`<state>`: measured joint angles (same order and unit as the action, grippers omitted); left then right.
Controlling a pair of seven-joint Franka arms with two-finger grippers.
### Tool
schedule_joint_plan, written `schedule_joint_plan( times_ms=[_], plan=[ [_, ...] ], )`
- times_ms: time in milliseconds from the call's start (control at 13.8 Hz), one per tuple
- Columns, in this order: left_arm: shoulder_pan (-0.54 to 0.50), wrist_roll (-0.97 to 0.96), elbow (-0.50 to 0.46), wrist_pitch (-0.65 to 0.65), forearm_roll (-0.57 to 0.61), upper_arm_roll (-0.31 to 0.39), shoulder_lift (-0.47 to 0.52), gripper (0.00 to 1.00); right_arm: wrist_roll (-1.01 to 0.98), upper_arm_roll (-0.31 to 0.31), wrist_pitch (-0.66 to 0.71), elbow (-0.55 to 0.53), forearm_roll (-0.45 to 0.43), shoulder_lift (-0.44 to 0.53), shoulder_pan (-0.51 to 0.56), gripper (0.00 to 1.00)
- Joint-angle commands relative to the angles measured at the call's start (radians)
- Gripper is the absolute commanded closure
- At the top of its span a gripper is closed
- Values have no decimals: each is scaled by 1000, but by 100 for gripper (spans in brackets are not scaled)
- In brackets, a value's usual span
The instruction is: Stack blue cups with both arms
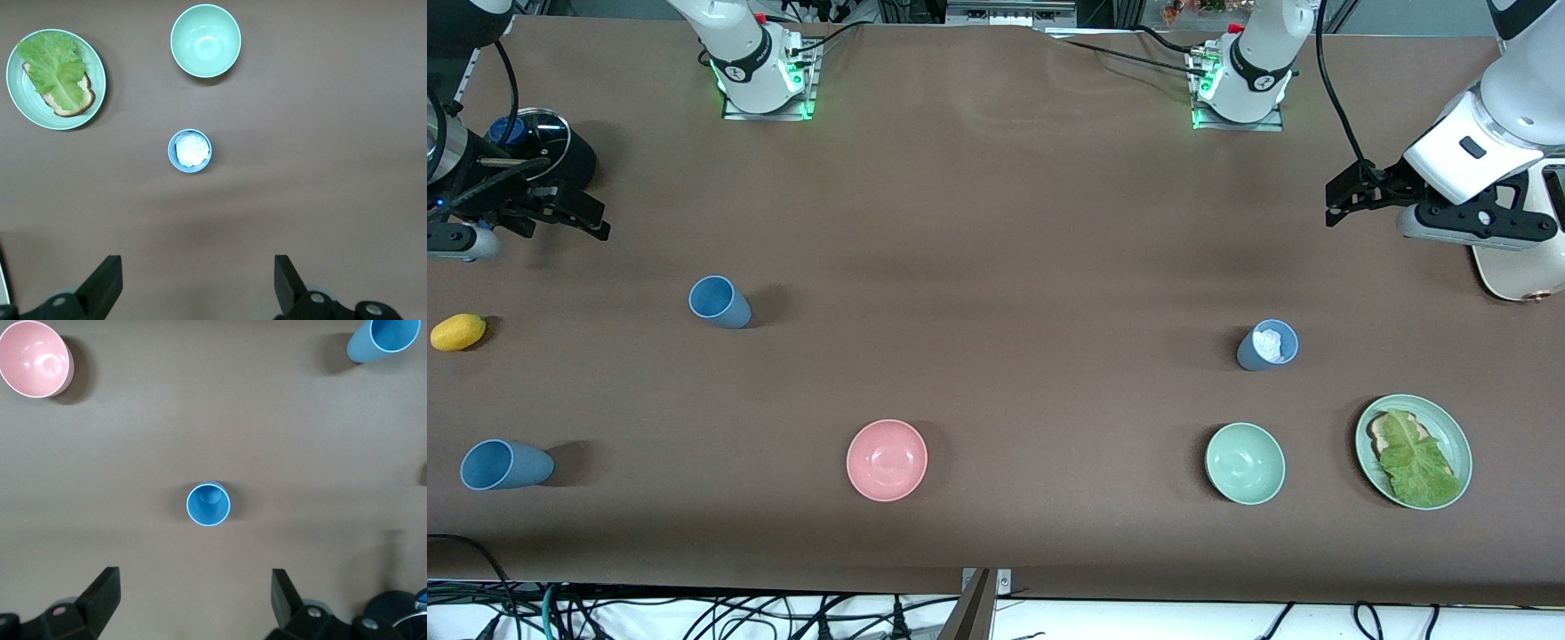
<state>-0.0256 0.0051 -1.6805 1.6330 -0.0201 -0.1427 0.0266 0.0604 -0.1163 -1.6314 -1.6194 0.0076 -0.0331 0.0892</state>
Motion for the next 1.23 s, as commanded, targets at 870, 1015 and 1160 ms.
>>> schedule_joint_plan(
  times_ms=[870, 1015, 1160],
  plan=[
    [-10, 1, 25, -4, -11, 0, -14, 0, 1, -6, 15, 19, -11, -7, 7, 0],
    [-10, -1, 24, -5, -9, 0, -16, 0, 1, -6, 15, 19, -11, -7, 7, 0],
    [-14, 4, 24, -8, -9, 0, -16, 0, 2, -6, 15, 18, -11, -7, 7, 0]
  ],
)
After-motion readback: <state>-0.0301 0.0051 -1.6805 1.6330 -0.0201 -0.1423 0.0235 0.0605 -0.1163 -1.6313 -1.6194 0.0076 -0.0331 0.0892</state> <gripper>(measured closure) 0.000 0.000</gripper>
